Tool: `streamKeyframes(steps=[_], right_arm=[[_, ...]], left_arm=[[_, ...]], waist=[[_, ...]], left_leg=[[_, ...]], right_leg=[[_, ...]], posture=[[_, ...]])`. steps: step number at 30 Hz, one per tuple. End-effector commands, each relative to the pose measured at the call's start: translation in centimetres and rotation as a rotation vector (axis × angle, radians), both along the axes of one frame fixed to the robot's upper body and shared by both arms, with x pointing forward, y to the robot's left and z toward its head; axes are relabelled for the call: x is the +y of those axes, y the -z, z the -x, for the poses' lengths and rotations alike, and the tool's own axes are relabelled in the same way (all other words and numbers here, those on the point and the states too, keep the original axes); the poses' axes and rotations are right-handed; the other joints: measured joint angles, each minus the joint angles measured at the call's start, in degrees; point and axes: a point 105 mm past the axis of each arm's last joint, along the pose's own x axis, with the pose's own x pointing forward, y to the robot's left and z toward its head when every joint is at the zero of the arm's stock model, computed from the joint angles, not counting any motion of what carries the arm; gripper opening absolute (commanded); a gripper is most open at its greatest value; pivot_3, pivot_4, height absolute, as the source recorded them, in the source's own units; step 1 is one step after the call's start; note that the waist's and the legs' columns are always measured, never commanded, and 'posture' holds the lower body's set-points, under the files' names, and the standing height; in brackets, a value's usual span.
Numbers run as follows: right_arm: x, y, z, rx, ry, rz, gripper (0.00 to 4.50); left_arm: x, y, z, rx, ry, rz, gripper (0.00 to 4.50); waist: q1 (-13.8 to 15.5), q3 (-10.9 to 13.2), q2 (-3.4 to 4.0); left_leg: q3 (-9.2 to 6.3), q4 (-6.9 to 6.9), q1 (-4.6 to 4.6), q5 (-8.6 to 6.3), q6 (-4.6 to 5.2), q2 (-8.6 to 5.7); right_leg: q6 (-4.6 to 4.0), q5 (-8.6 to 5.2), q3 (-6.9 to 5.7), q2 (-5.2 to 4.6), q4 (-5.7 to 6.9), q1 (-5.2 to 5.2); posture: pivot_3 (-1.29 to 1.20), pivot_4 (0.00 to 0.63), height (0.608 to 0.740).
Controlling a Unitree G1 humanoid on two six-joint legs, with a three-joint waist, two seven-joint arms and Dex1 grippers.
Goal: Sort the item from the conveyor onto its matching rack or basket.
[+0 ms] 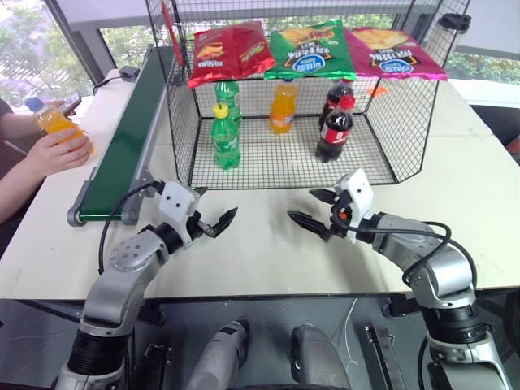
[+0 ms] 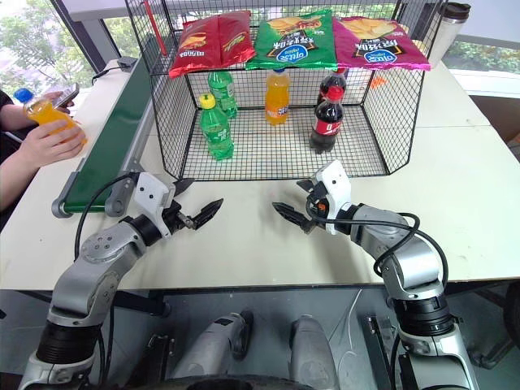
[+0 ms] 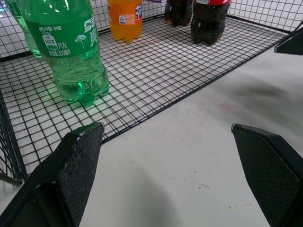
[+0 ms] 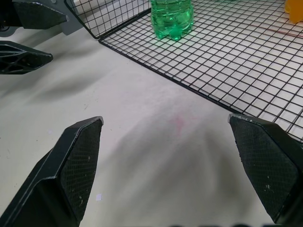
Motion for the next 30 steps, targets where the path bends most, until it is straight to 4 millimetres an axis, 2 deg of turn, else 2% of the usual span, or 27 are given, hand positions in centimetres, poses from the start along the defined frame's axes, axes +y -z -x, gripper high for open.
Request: streamKeyframes(steps=[1, 30], right_arm=[[0.58, -1.16, 0.36, -0.045, -0.027, -0.017, 4.39], [0.64, -1.38, 0.49, -0.050, -0.041, -0.014, 4.39]], left_arm=[[-0.18, -1.28, 0.16, -0.061, 0.011, -0.004, 4.50], [-0.10, -1.17, -0.14, -0.050, -0.007, -0.002, 4.50]], waist=[[0.0, 0.0, 0.00], [0.0, 0.0, 0.00]], left_leg=[[0.00, 0.00, 0.00, 0.00, 0.00, 0.00], [0.01, 0.00, 0.00, 0.00, 0.00, 0.00]], right_leg=[[0.00, 0.00, 0.00, 0.00, 0.00, 0.00], [0.00, 0.00, 0.00, 0.00, 0.00, 0.00]], posture=[[0.00, 0.150, 0.739], [0.00, 0.150, 0.739]])
